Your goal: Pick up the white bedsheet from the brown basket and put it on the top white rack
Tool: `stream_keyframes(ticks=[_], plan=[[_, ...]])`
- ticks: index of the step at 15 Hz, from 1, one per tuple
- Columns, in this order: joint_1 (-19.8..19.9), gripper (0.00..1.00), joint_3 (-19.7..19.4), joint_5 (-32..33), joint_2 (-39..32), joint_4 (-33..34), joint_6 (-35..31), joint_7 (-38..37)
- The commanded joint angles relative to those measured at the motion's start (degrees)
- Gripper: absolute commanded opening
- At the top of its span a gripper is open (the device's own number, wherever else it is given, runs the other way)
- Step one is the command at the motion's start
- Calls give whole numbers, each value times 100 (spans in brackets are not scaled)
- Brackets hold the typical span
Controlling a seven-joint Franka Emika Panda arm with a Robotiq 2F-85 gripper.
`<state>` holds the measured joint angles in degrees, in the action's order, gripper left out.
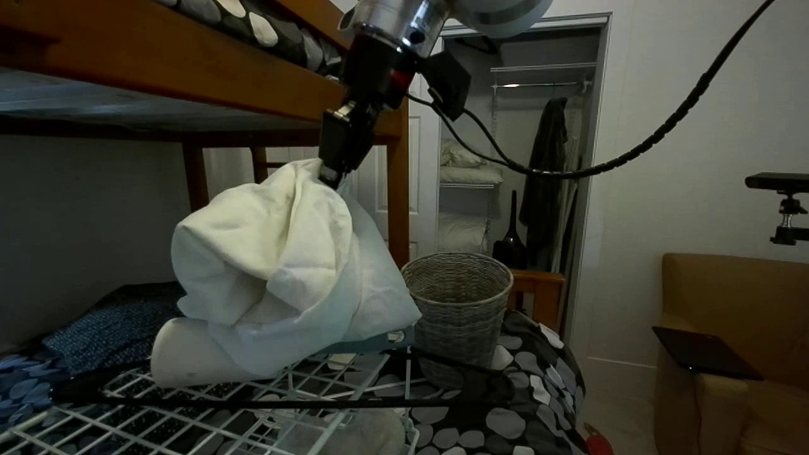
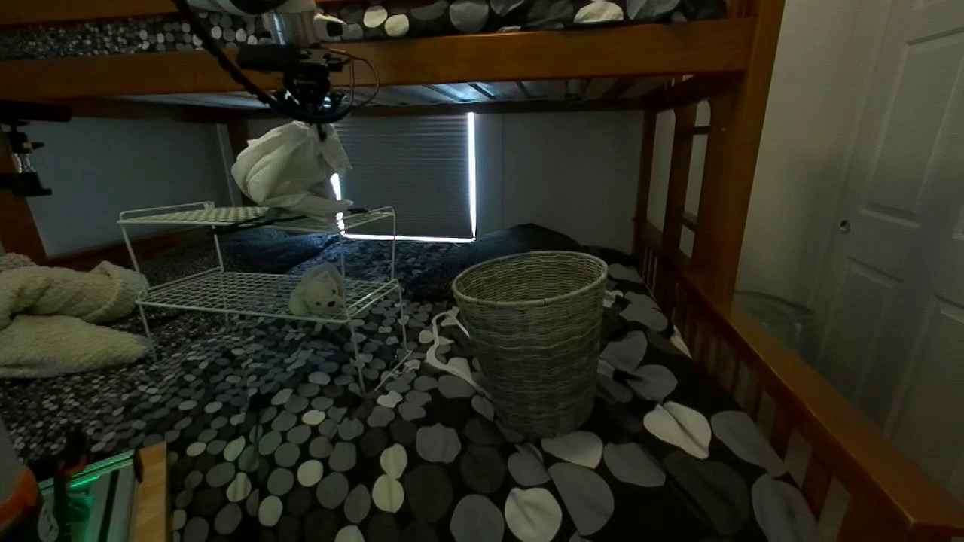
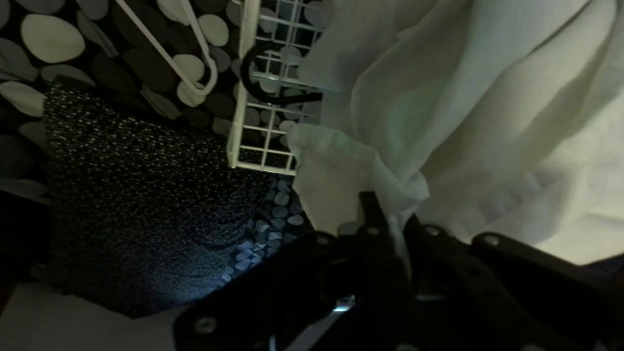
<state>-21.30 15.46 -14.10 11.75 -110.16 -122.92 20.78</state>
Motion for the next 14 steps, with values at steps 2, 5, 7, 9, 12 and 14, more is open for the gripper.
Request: stream_keyframes(ticks=[2, 5, 7, 9, 12, 14], plan=[[137, 2, 157, 765, -300, -22, -434, -370], [127, 2, 182, 1091, -478, 31, -485, -410], [122, 35, 173, 1197, -502, 87, -323, -303], [112, 49, 134, 1027, -379, 131, -386, -224], [88, 72, 50, 669, -34, 274, -329, -6], [49, 87, -19, 376, 221, 428, -11, 65]])
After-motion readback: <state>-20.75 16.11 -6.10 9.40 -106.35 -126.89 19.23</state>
